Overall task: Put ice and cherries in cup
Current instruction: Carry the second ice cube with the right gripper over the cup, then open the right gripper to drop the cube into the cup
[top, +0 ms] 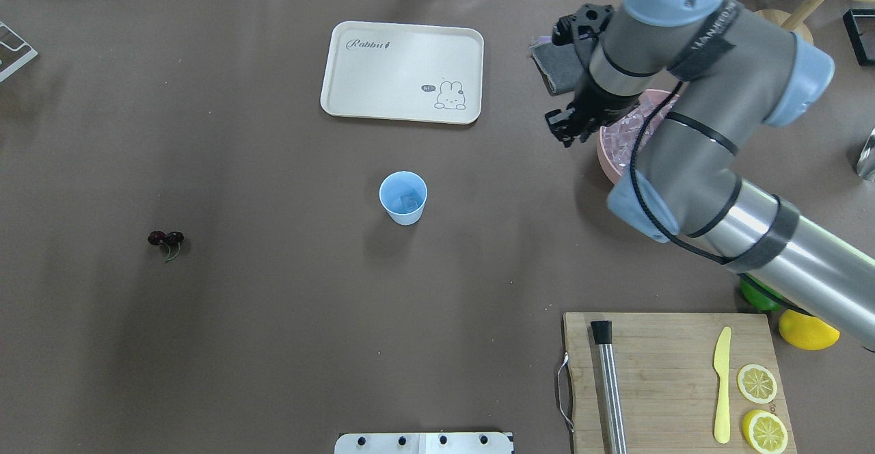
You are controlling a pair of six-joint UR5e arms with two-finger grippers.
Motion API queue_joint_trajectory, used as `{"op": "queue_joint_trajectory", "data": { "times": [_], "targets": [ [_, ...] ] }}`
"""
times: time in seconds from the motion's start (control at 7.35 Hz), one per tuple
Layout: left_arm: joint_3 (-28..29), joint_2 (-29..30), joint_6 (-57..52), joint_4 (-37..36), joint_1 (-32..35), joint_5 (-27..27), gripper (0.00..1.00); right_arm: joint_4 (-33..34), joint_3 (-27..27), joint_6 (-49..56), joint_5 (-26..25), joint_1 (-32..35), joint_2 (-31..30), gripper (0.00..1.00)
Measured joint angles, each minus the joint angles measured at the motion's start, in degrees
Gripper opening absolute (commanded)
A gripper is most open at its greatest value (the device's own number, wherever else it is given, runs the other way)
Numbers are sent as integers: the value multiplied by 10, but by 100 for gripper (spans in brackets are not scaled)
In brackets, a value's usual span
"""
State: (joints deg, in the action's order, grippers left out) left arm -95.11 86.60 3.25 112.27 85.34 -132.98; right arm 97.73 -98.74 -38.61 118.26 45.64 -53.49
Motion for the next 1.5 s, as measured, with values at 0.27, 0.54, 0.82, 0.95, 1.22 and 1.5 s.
{"op": "queue_joint_trajectory", "data": {
  "times": [0.27,0.54,0.82,0.95,1.22,1.5],
  "targets": [
    [5,3,0,0,0,0,98,23,40,-90,-28,-48,89,0],
    [19,7,0,16,-1,0,98,20,96,-167,-77,-101,159,0],
    [44,9,1,52,-1,0,98,-30,151,-213,-117,-132,191,0],
    [51,10,1,64,-2,0,98,-45,161,-221,-124,-139,193,0],
    [52,10,1,72,-2,0,98,-53,166,-225,-129,-152,191,71],
    [51,10,1,72,-2,0,98,-56,166,-224,-132,-156,187,99]
  ]
}}
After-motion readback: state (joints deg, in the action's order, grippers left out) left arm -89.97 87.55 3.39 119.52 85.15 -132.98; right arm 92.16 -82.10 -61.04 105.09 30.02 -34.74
